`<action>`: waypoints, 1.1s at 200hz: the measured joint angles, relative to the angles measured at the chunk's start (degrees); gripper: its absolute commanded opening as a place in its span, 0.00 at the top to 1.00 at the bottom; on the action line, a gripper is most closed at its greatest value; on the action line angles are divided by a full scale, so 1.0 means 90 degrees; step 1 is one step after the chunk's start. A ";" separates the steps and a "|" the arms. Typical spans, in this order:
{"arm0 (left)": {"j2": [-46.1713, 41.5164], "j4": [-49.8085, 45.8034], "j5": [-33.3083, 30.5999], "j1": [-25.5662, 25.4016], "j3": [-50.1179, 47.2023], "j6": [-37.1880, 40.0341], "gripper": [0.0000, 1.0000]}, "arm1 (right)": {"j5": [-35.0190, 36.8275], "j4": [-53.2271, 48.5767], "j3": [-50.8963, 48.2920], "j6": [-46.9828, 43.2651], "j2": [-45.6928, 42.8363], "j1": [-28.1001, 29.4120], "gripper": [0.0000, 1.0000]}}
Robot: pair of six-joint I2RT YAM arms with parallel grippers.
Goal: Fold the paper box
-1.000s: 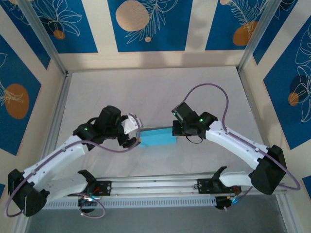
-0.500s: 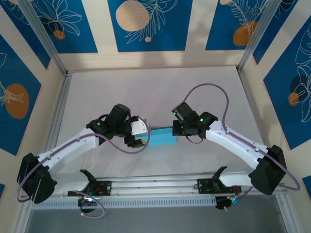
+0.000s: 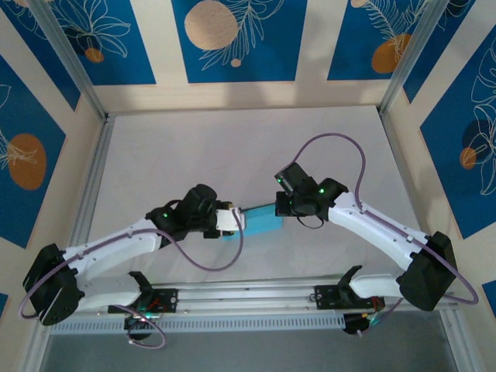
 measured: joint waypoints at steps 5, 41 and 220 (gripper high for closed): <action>-0.0015 0.0049 -0.0078 -0.0027 -0.0027 0.0015 0.63 | -0.0005 0.0000 0.0002 0.0000 0.0000 0.0000 1.00; -0.0131 0.0362 -0.0561 -0.0228 -0.0243 0.0143 0.77 | -0.0029 -0.0007 0.0007 0.0000 0.0005 -0.0010 1.00; -0.0090 0.1086 -0.1171 -0.0542 -0.0556 0.0124 0.87 | -0.2361 -0.0656 0.0000 -0.0119 -0.0833 -0.0988 0.55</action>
